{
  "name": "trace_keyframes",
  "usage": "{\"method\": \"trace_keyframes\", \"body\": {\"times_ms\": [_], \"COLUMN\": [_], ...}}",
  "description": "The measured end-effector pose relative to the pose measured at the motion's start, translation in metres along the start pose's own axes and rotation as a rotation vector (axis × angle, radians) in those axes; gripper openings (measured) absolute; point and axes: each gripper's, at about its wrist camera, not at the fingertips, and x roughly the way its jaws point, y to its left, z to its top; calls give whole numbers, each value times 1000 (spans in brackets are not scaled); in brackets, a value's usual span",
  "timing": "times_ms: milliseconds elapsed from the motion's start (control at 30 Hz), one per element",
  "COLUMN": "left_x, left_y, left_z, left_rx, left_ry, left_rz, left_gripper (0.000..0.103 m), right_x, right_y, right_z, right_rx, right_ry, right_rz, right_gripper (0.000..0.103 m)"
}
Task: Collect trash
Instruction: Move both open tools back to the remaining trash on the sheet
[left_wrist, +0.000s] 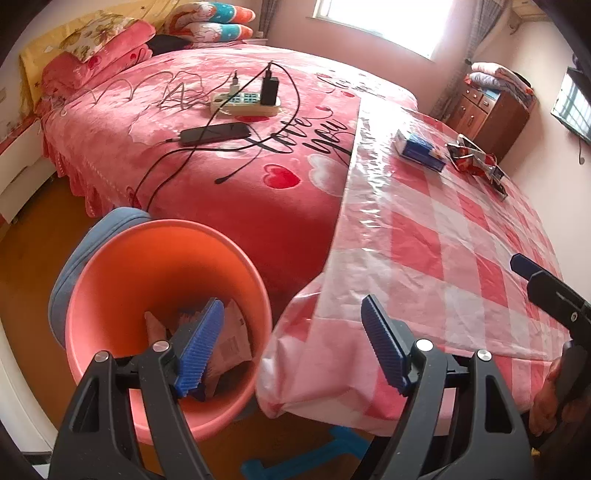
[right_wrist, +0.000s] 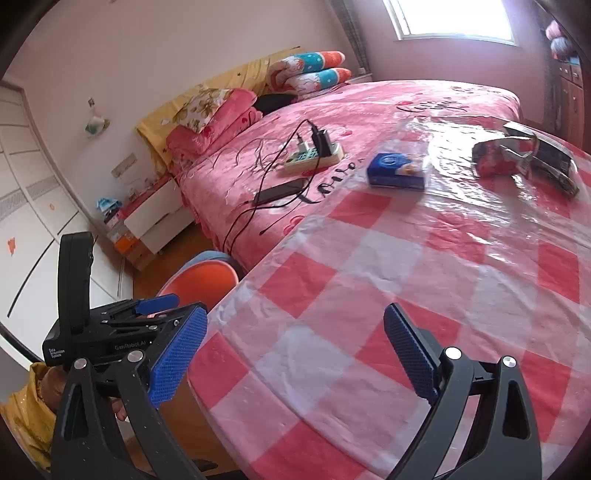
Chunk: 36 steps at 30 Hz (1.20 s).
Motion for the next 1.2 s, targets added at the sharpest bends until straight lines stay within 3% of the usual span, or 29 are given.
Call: {"method": "trace_keyframes", "body": {"times_ms": [567, 733, 1067, 1200], "left_x": [14, 27, 63, 88], "left_y": [-70, -101, -151, -163], "left_z": [19, 42, 103, 125], "left_rx": [117, 198, 245, 265], "left_ry": [5, -11, -67, -65], "left_rz": [-36, -58, -159, -162], "left_gripper": [77, 77, 77, 77], "right_x": [-44, -55, -61, -55], "right_y": [-81, -118, -186, -202], "right_z": [6, 12, 28, 41], "right_rx": [200, 285, 446, 469], "right_ry": [-104, -121, -121, -122], "right_rz": [-18, -50, -64, -59], "right_gripper": [95, 95, 95, 95]}}
